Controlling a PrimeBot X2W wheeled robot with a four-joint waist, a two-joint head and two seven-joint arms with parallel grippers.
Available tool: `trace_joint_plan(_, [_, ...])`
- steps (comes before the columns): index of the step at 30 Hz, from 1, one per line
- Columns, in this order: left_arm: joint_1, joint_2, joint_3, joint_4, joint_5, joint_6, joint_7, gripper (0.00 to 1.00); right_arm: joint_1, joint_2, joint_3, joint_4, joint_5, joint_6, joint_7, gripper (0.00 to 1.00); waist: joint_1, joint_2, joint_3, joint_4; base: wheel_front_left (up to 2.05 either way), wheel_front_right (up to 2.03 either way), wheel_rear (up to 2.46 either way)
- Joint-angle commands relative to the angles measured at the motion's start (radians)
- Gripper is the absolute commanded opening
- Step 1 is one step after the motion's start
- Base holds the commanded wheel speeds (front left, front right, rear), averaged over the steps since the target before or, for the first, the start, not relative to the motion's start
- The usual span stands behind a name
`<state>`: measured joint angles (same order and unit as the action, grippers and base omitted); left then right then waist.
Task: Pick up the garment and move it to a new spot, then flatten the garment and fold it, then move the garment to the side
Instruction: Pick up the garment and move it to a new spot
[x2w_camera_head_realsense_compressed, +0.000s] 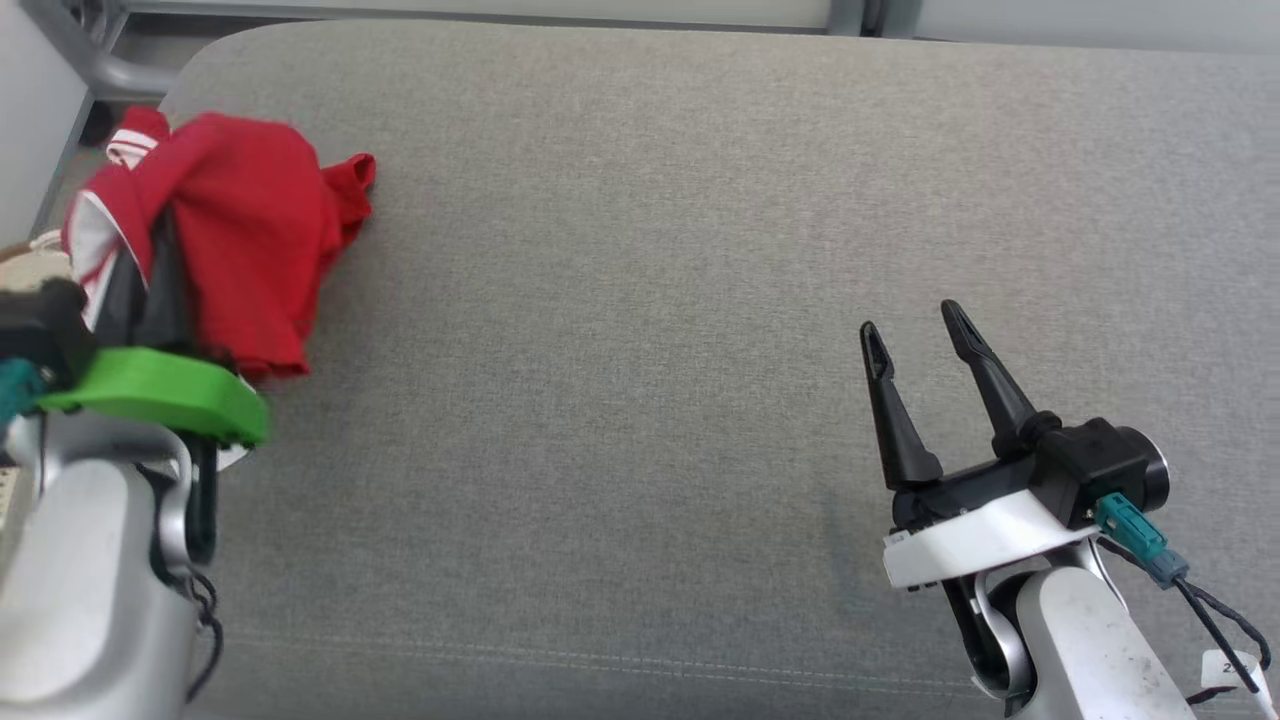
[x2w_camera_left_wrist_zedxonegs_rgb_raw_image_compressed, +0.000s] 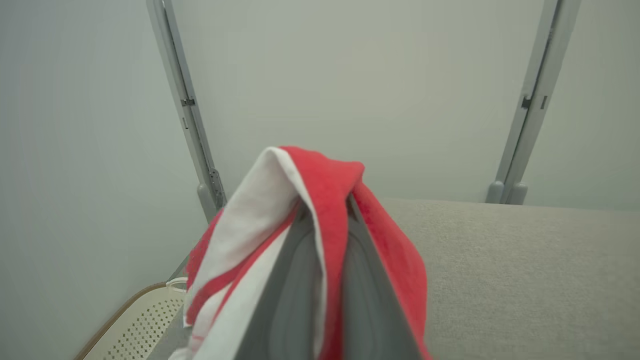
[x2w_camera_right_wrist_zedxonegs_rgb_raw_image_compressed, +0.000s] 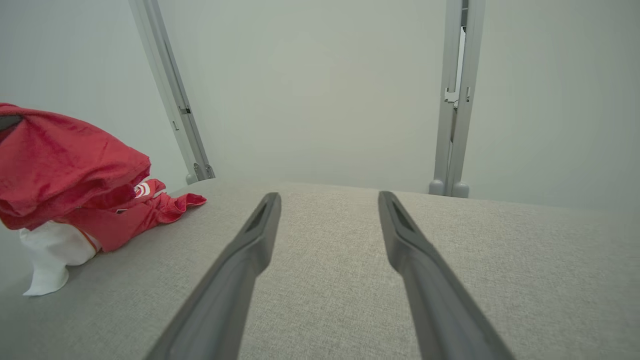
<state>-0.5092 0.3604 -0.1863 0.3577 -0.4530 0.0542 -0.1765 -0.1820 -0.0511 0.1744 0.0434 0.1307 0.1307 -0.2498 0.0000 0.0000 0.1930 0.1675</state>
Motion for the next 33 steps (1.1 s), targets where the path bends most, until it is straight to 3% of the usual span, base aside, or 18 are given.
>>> trace_joint_plan(1, [0.067,-0.009,-0.01,-0.066,0.01,0.026,0.012,0.0,0.018,-0.001,-0.008,0.0,0.012,0.0,-0.005,1.0,0.0,0.0,-0.028,-0.045,0.0,0.0,0.0])
trace_joint_plan(5, [0.179,-0.022,-0.053,-0.198,0.031,0.068,0.06,0.0,0.034,-0.001,-0.031,0.0,0.018,0.0,-0.004,1.0,0.0,0.0,-0.031,-0.084,0.0,0.0,0.0])
trace_joint_plan(15, [0.232,-0.053,-0.143,-0.348,0.087,0.093,0.091,0.0,0.059,-0.001,-0.087,0.017,0.028,0.0,-0.007,1.0,0.0,0.0,-0.044,-0.178,0.0,0.0,0.0])
trace_joint_plan(24, [0.128,-0.113,-0.257,-0.365,0.123,0.047,0.13,0.0,0.029,-0.001,-0.103,0.005,0.036,0.0,-0.011,1.0,0.0,0.0,0.001,-0.314,0.0,0.0,0.0])
trace_joint_plan(33, [-0.002,-0.191,-0.33,-0.201,0.12,-0.007,0.143,0.0,0.006,0.0,-0.111,0.015,0.066,0.0,-0.015,1.0,0.0,0.0,0.069,-0.459,0.0,0.0,0.0])
